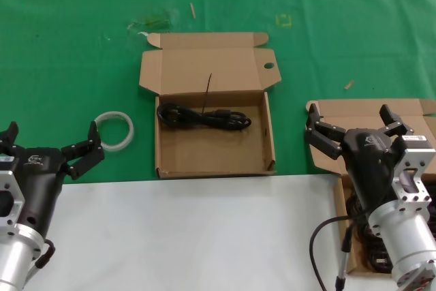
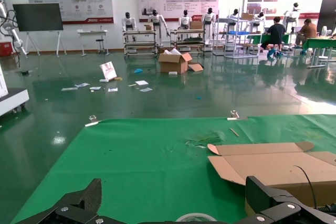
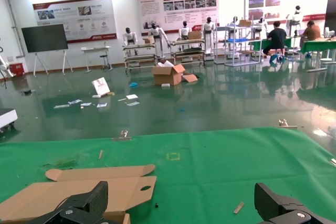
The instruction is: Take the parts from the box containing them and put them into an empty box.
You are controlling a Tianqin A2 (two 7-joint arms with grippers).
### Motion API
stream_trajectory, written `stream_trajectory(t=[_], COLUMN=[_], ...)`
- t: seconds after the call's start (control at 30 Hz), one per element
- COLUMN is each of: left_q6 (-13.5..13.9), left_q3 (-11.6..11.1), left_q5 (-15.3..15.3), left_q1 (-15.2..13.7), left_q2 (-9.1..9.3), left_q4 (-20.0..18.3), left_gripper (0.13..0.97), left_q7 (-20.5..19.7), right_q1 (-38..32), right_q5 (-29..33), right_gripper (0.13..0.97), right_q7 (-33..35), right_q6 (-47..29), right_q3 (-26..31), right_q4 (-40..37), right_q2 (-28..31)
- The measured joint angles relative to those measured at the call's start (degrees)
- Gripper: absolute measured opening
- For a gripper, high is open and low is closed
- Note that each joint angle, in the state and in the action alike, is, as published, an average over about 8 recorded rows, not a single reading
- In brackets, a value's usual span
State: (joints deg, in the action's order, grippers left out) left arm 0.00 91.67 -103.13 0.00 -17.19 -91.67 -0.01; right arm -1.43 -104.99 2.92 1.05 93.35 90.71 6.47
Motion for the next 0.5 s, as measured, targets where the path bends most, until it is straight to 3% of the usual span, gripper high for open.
stream_trajectory(t=[0.5], left_q6=[0.0], left_q3=[0.0], left_q5=[0.0], left_q1=[0.0], left_q2=[0.0], left_q4=[0.0], left_gripper=[0.965], left_q7=[0.0], right_q1=[0.02], right_q5=[0.03], right_gripper=[0.966], right_q7=[-0.04], right_q6=[-0.01], right_q3=[-0.02], right_q4=[0.01], right_q2=[0.0])
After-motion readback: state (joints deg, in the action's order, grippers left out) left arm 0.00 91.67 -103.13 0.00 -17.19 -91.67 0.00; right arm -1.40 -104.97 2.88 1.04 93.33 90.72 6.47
